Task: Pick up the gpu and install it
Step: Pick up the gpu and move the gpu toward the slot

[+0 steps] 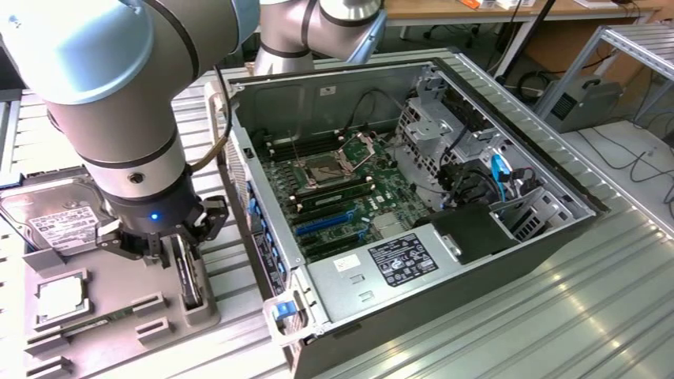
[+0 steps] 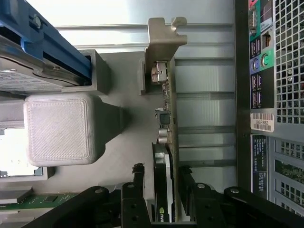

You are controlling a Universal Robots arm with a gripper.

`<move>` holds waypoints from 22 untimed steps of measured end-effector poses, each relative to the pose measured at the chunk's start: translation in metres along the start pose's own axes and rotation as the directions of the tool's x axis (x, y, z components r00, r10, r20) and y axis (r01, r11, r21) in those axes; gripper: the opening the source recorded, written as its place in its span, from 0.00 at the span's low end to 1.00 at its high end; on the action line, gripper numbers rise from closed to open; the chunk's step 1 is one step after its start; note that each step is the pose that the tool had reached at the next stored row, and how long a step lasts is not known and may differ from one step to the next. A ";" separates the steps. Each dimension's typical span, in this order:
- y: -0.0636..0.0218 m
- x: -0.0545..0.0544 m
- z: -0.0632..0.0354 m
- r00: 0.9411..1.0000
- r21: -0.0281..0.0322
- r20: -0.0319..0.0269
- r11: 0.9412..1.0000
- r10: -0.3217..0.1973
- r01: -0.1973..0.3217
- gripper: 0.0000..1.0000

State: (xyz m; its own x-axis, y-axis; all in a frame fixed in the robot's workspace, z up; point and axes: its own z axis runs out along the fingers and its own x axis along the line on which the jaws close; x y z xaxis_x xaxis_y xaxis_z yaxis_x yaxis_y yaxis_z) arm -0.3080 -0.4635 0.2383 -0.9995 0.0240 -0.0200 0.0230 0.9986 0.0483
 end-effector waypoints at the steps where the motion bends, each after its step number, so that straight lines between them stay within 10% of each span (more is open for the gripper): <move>1: 0.0000 0.000 0.0000 1.000 0.000 0.000 1.000 0.000 0.000 0.42; 22: -0.0009 0.000 0.0001 1.000 0.000 0.000 1.000 0.000 0.000 0.34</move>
State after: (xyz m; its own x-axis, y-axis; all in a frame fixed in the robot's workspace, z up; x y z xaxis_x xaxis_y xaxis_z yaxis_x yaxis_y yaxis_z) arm -0.3080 -0.4645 0.2382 -0.9995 0.0239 -0.0201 0.0229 0.9986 0.0485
